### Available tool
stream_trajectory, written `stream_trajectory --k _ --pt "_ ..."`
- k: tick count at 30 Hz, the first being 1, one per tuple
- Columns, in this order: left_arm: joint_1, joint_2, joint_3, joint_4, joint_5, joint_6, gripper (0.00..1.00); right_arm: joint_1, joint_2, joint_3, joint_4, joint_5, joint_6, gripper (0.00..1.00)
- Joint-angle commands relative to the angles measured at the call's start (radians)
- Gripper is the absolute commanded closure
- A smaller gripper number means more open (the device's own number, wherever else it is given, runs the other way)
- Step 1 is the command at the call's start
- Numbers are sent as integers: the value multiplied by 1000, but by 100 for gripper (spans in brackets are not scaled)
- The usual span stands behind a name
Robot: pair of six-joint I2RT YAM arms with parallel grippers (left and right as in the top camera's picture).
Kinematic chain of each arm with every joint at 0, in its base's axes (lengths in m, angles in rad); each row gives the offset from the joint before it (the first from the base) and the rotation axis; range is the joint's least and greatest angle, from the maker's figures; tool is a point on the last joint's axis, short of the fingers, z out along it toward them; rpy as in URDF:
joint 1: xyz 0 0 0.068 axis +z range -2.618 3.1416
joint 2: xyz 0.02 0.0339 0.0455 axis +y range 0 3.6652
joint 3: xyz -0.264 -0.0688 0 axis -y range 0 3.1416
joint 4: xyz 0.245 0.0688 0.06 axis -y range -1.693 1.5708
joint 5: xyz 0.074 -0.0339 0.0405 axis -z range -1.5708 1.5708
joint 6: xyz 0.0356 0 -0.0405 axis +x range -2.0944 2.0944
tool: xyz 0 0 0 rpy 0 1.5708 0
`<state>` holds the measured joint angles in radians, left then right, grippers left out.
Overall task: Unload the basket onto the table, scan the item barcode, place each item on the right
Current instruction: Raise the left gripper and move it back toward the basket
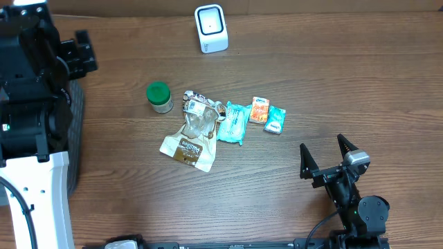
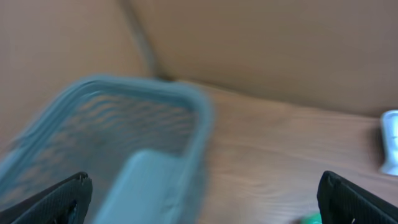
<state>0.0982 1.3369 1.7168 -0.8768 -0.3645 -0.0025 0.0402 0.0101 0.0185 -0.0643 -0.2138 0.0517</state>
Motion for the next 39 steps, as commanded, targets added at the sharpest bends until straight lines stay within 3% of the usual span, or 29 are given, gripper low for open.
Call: stream_trajectory --k 1,6,13,20,23,39 --pt "34 18 19 -10 -253 36 0 4 -7 -11 6 -5 5 0" --pt "154 42 19 -12 -197 -87 0 4 -7 -11 6 -5 5 0" --pt "336 68 19 -81 58 -322 0 4 -7 -11 6 -5 5 0" --pt "433 98 19 -133 175 -338 0 4 -7 -11 6 -5 5 0" --pt "456 116 19 -144 175 -386 1 4 -7 -11 6 -5 5 0" --pt "464 182 19 -145 175 -387 0 4 -7 -11 6 -5 5 0"
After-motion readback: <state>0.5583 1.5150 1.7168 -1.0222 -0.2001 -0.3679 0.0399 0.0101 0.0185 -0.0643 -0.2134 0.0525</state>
